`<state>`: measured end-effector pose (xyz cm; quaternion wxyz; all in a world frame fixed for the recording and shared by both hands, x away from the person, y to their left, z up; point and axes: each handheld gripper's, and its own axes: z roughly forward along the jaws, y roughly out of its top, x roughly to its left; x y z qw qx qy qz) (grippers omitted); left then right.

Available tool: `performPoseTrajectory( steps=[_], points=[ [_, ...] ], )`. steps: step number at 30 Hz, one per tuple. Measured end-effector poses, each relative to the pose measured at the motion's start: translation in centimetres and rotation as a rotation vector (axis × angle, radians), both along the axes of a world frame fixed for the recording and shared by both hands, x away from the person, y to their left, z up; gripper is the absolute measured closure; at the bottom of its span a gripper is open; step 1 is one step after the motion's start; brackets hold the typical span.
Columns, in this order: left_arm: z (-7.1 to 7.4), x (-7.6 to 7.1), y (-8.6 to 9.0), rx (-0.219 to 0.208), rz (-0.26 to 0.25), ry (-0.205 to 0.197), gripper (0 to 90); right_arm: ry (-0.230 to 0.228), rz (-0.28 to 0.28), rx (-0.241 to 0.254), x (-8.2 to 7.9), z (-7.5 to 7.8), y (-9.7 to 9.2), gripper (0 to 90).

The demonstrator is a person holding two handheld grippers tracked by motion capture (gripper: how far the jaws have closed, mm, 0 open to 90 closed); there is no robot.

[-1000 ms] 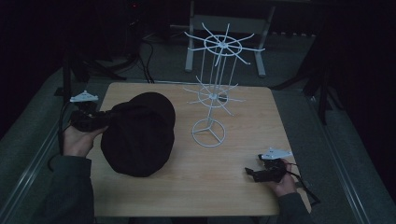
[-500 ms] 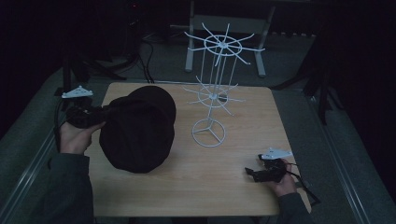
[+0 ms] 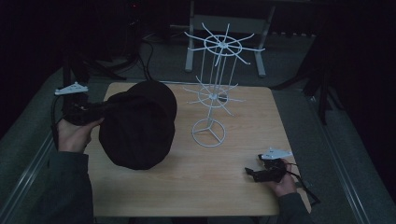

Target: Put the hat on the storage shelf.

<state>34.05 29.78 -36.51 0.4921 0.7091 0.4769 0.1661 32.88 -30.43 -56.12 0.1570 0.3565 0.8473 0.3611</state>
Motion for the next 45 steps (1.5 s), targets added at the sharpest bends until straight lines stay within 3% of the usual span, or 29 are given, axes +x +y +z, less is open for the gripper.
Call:
performPoseTrajectory(
  steps=[14, 31, 45],
  points=[
    [1.6, 0.1, -0.5, -0.048, -0.011, -0.045, 73.6, 0.001, 0.000, 0.000, 0.0, 0.0, 0.0, 14.0],
    [3.4, 0.4, -0.8, -0.136, -0.015, -0.093, 73.5, 0.002, -0.001, 0.000, 0.0, 0.0, 0.0, 14.0],
    [4.6, 0.5, -0.8, -0.166, -0.004, -0.121, 73.5, 0.002, 0.000, 0.000, 0.0, 0.0, 0.0, 14.0]
  ],
)
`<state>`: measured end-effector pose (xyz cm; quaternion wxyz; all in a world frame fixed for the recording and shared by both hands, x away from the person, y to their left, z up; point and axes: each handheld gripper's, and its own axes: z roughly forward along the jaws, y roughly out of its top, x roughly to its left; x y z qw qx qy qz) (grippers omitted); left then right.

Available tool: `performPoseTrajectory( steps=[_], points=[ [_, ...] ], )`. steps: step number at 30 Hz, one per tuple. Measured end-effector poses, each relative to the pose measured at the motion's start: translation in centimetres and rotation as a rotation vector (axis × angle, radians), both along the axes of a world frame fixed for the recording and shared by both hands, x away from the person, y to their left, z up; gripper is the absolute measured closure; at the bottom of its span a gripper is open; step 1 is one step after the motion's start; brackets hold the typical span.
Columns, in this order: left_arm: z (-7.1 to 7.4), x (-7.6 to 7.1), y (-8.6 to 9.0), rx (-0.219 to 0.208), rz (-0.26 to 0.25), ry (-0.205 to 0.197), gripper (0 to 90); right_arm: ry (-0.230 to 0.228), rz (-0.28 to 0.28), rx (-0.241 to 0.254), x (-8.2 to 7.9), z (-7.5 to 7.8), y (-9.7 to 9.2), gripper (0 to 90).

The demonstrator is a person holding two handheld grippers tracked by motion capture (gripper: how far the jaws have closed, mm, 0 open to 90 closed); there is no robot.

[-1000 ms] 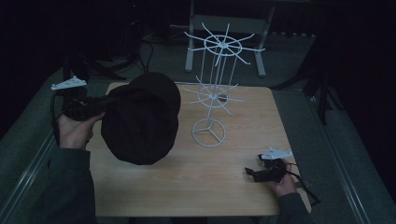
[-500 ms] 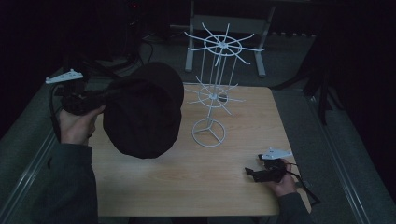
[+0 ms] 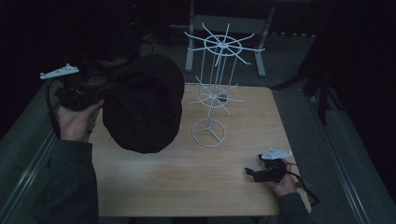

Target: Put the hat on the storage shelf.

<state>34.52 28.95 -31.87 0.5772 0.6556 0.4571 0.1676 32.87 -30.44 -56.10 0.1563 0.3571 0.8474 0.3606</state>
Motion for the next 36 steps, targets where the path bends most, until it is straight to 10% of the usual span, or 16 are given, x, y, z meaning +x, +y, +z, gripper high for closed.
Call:
performPoseTrajectory(
  steps=[36],
  points=[
    [3.4, 0.9, -0.9, -0.138, -0.028, -0.090, 73.3, -0.001, -0.001, 0.001, 0.0, 0.0, 0.0, 14.3]
  ],
)
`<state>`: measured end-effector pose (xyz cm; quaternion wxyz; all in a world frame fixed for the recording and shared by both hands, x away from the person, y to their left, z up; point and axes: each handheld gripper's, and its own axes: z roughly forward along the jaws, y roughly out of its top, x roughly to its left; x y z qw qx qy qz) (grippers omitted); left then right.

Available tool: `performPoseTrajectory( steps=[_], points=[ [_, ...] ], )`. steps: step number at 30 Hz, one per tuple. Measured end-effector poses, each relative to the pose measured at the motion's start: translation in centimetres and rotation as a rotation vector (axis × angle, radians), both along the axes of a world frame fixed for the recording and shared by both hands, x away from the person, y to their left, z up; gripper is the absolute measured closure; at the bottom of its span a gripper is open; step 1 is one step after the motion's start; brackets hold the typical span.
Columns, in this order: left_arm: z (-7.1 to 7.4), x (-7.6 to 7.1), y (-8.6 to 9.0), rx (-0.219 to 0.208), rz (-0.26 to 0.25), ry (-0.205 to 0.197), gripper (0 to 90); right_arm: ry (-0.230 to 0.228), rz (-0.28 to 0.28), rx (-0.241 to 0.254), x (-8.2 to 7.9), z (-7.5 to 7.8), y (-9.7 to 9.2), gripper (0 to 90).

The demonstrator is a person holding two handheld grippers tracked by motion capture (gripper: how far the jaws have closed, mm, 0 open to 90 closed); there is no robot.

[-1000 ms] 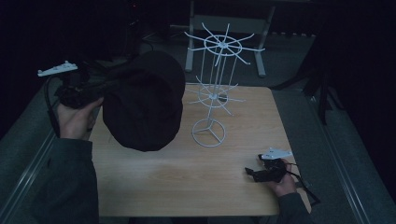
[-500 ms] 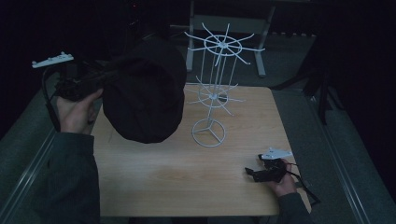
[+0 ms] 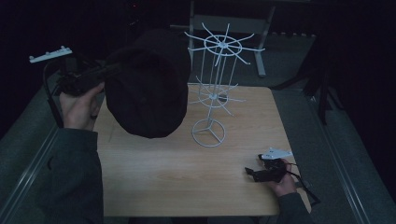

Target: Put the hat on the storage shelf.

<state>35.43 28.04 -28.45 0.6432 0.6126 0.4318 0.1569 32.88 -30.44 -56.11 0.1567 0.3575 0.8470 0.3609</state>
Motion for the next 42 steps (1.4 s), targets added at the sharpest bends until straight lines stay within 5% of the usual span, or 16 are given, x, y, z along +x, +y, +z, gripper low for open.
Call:
performPoseTrajectory(
  steps=[12, 42],
  points=[
    [0.1, 0.1, 0.2, -0.089, 0.014, -0.016, 73.3, 0.000, 0.000, 0.000, 0.0, 0.0, 0.0, 14.3],
    [1.7, 1.8, 0.2, -0.203, 0.081, -0.041, 73.1, 0.000, 0.000, -0.001, 0.0, 0.0, 0.0, 14.3]
  ],
)
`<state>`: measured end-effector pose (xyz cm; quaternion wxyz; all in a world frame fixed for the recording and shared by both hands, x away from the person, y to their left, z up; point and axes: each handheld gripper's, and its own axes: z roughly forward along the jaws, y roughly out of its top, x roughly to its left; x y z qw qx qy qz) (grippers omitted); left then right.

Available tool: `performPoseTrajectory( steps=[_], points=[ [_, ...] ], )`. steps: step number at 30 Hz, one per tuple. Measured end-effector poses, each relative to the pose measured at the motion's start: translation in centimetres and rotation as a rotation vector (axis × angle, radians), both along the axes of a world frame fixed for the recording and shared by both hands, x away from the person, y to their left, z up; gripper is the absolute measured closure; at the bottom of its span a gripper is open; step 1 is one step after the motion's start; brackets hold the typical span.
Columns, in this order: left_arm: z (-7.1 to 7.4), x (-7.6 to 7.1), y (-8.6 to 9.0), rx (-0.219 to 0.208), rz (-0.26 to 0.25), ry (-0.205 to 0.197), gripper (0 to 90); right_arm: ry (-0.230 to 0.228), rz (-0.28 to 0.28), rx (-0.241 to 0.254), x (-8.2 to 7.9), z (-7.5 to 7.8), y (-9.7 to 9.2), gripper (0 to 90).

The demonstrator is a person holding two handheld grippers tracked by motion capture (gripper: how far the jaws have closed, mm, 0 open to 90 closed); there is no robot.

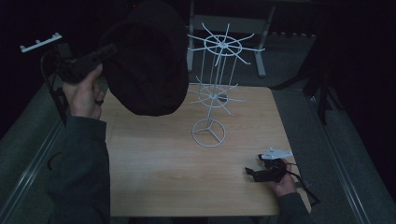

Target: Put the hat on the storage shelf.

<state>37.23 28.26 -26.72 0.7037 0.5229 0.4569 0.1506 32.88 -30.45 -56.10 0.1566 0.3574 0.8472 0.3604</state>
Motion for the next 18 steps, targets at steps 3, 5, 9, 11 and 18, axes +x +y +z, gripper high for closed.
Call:
performPoseTrajectory(
  steps=[3, 5, 9, 11, 18],
  points=[
    [0.2, 0.2, -0.1, -0.012, 0.000, -0.001, 73.2, 0.000, 0.000, 0.000, 0.0, 0.0, 0.0, 14.3],
    [0.4, 0.4, -0.3, -0.010, 0.004, -0.003, 73.2, 0.002, -0.001, 0.001, 0.0, 0.0, 0.0, 14.3],
    [0.7, 0.8, -0.5, -0.026, 0.007, -0.005, 73.0, 0.002, -0.001, 0.001, 0.0, 0.0, 0.0, 14.3],
    [0.8, 1.0, -0.7, -0.036, 0.006, -0.003, 73.0, 0.002, -0.001, 0.000, 0.0, 0.0, 0.0, 14.3],
    [0.9, 2.1, -1.3, -0.063, -0.003, 0.013, 72.8, 0.003, -0.003, 0.002, 0.0, 0.0, 0.0, 14.3]
  ],
)
